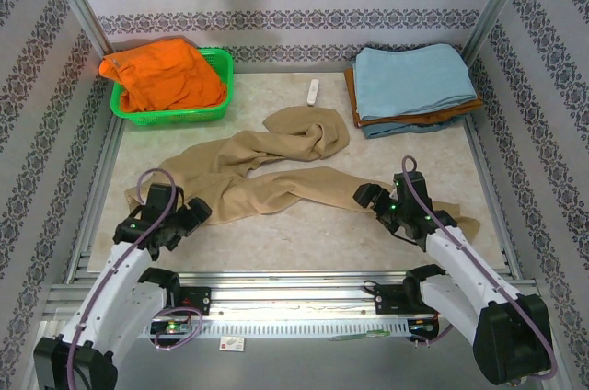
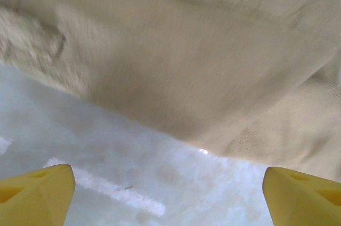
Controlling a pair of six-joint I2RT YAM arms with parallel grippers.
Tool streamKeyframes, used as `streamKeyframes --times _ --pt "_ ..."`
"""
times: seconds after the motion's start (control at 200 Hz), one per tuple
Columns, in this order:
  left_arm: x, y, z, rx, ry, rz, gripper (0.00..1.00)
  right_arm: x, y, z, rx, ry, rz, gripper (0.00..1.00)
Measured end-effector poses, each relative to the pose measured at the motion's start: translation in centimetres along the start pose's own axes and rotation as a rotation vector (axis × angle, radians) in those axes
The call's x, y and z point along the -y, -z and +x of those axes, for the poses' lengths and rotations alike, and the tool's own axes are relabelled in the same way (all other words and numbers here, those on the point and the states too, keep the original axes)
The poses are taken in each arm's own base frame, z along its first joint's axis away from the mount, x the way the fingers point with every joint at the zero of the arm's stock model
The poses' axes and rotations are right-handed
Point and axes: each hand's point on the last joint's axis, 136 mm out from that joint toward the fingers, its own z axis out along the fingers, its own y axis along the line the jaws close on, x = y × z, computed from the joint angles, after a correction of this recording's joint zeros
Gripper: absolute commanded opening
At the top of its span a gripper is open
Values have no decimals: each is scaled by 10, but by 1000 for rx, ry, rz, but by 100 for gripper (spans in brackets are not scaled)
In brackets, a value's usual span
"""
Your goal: Fold and stack the trousers
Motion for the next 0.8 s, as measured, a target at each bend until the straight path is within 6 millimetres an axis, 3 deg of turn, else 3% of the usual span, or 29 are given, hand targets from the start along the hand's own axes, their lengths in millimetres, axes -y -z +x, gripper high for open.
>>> streamKeyframes --times 0.1,0.165,0.28,0.32,0.385,0.435,0.47,0.6,0.689,0.799 --pt "-8 -17 8 -31 22 -38 77 9 -4 1 5 -34 32 86" --pt "-11 -26 7 -29 35 -59 61 16 -9 -1 8 -51 65 85" --pt "-11 -37 0 -4 57 -69 40 28 -22 0 -18 -79 128 80" --pt "-11 -39 -3 10 53 -72 33 32 -25 -1 -22 -88 153 74" --pt "-10 -41 -10 41 53 -76 26 38 -28 -2 -31 -105 191 56" --pt "-9 -42 -15 67 50 -79 11 45 -28 -2 -42 -120 229 36" --pt "-9 -43 -19 84 45 -82 0 51 -28 -1 -49 -136 254 28" --pt "-9 -44 -27 119 6 -101 0 57 -23 -4 -36 -125 277 0" --pt "-3 -38 -37 152 -25 -97 0 42 -21 -18 24 -73 219 0" --pt "15 -19 -55 221 -55 -56 0 17 -4 -37 121 -8 133 0"
